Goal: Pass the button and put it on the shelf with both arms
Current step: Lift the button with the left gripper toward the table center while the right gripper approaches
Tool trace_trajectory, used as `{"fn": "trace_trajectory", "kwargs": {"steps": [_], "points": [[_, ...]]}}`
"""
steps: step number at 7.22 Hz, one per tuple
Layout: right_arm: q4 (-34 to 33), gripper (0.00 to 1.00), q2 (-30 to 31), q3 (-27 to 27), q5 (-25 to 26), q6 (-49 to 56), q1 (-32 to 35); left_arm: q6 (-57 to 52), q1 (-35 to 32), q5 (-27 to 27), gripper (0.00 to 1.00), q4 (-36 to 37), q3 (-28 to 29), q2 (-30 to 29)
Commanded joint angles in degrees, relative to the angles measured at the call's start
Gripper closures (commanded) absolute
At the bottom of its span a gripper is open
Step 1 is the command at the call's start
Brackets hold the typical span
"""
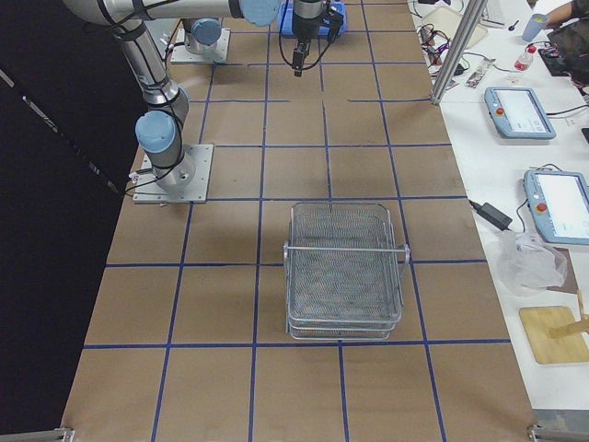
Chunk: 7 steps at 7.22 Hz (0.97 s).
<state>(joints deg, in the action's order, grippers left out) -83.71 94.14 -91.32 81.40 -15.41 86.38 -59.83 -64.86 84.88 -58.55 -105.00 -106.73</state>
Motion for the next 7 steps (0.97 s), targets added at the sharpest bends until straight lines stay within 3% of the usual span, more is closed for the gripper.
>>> {"fn": "trace_trajectory", "kwargs": {"steps": [1, 3, 4, 5, 7], "points": [[0.13, 0.00, -0.18, -0.09, -10.86, -8.98, -3.23, -14.14, -5.33, -4.35, 1.00, -4.10, 1.81, 5.28], [-0.22, 0.00, -2.97, -0.17, -18.08, -16.74, -4.11, -19.50, -15.76, -6.21, 1.00, -13.98, 7.31, 7.06], [-0.13, 0.00, -4.99, -0.17, -21.43, -17.72, -4.81, -21.28, -20.43, -10.91, 1.00, -18.83, 11.52, 8.02], [0.04, 0.00, -6.41, -0.17, -25.37, -19.73, -5.95, -21.38, -24.22, -18.62, 1.00, -20.97, 14.53, 9.07], [0.22, 0.00, -7.39, -0.09, -35.20, -23.93, -8.41, -21.38, -32.21, -23.42, 1.00, -20.90, 15.87, 10.66]]}}
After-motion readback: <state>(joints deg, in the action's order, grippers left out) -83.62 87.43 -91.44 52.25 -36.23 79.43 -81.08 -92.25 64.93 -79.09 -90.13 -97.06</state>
